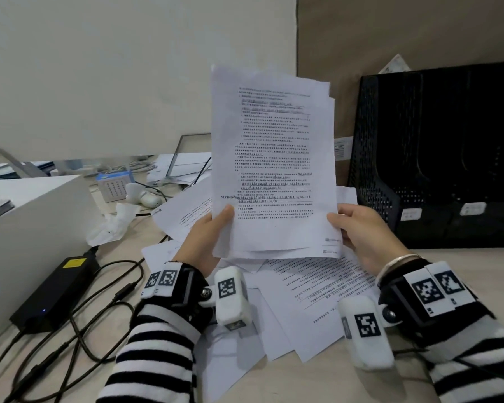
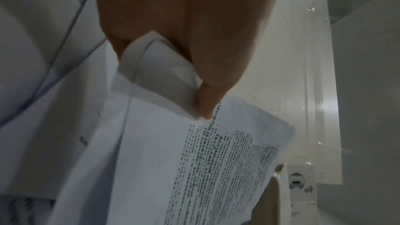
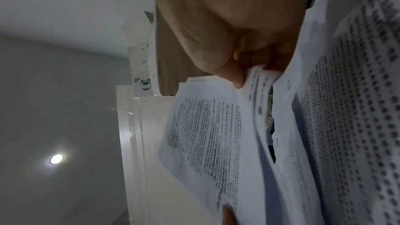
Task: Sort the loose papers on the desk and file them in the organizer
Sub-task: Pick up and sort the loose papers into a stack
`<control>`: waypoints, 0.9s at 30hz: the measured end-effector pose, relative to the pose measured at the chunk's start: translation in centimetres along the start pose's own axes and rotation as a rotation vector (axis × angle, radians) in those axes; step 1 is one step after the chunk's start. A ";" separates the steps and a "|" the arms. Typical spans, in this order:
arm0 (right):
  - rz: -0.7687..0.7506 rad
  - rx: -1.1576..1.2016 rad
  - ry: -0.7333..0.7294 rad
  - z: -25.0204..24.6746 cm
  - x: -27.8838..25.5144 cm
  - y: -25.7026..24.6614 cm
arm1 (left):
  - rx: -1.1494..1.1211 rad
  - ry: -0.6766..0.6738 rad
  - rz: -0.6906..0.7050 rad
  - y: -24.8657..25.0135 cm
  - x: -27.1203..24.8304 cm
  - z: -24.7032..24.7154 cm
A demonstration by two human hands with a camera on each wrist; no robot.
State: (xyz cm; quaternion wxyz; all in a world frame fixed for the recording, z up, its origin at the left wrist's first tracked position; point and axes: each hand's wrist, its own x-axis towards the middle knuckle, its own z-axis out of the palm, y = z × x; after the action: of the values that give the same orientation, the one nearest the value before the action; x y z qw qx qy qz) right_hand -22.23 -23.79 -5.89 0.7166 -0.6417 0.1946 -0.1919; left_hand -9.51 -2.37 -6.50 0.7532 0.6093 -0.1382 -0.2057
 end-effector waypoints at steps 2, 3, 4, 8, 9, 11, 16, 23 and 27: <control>0.010 0.033 -0.003 -0.2 0.2 0.1 | 0.008 -0.033 -0.084 0.0 0.0 0.0; 0.019 0.038 -0.008 -0.3 0.4 0.2 | 0.011 -0.041 -0.110 -0.1 0.0 -0.1; 0.031 0.041 -0.022 -0.3 0.5 0.2 | 0.012 -0.045 -0.122 -0.1 -0.1 0.0; 0.053 0.041 -0.067 -0.3 0.8 0.3 | 0.041 -0.013 -0.121 -0.3 -0.1 0.1; 0.059 0.041 -0.074 -0.3 0.8 0.3 | 0.047 0.005 -0.124 -0.3 0.0 0.0; 0.074 0.056 -0.088 -0.3 0.7 0.3 | 0.062 0.035 -0.139 -0.4 0.1 -0.1; 0.067 0.117 -0.105 -0.3 0.6 0.1 | 0.056 0.054 -0.168 -0.1 -0.1 -0.2; 0.036 0.135 -0.062 -0.4 0.4 -0.3 | 0.107 0.103 -0.113 -0.4 -0.3 -0.5; 0.019 0.149 0.088 -0.9 0.6 -0.8 | 0.103 0.438 0.000 -0.7 1.1 -2.2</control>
State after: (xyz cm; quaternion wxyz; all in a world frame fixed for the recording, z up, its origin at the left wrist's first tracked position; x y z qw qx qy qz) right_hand -22.25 -24.97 -5.24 0.7550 -0.5756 0.2171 -0.2270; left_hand -7.62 -1.14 -7.74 0.7332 0.6770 0.0183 -0.0614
